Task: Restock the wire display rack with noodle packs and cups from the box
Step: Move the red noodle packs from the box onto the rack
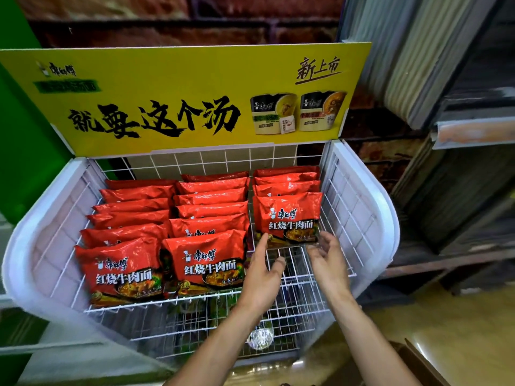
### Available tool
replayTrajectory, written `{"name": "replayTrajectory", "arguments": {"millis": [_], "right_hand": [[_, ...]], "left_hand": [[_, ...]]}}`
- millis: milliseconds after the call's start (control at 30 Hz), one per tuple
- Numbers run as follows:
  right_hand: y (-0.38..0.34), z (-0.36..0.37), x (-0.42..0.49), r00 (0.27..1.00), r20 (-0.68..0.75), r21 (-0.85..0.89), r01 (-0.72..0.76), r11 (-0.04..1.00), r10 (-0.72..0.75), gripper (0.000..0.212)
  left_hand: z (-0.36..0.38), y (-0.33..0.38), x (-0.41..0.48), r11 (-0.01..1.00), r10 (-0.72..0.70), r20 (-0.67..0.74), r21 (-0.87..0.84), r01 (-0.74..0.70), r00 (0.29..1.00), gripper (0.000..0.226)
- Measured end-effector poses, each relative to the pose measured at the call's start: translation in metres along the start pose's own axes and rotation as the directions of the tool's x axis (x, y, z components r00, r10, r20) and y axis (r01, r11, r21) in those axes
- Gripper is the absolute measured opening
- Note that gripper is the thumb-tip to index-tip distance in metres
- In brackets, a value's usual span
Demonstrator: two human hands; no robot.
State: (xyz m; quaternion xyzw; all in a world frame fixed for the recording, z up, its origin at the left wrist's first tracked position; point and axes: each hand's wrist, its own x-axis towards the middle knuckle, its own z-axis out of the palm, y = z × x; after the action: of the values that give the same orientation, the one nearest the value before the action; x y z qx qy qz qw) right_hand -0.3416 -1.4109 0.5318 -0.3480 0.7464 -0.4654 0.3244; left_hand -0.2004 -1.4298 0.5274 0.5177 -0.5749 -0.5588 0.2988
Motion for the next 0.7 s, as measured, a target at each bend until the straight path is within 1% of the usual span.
{"name": "replayTrajectory", "arguments": {"millis": [233,333,567,700], "right_hand": [[0.011,-0.008,-0.044,1.0,-0.007,0.057,-0.003,0.998,0.003,0.034],[0.016,-0.016,-0.064,1.0,-0.009,0.076,-0.011,0.997,0.011,0.031],[0.047,-0.039,-0.098,0.993,-0.07,0.12,-0.086,0.989,0.095,0.024],[0.059,-0.053,-0.109,0.986,-0.104,0.144,-0.116,0.983,0.132,0.025]], "left_hand": [[-0.001,-0.001,-0.031,0.998,0.059,0.099,-0.032,-0.056,0.993,0.063],[0.003,-0.003,-0.041,0.997,0.078,0.137,-0.033,-0.075,0.987,0.055],[0.025,-0.013,-0.062,0.996,0.091,0.251,-0.035,-0.085,0.964,0.045],[0.041,-0.017,-0.068,0.997,0.08,0.316,-0.022,-0.077,0.945,0.038]]}}
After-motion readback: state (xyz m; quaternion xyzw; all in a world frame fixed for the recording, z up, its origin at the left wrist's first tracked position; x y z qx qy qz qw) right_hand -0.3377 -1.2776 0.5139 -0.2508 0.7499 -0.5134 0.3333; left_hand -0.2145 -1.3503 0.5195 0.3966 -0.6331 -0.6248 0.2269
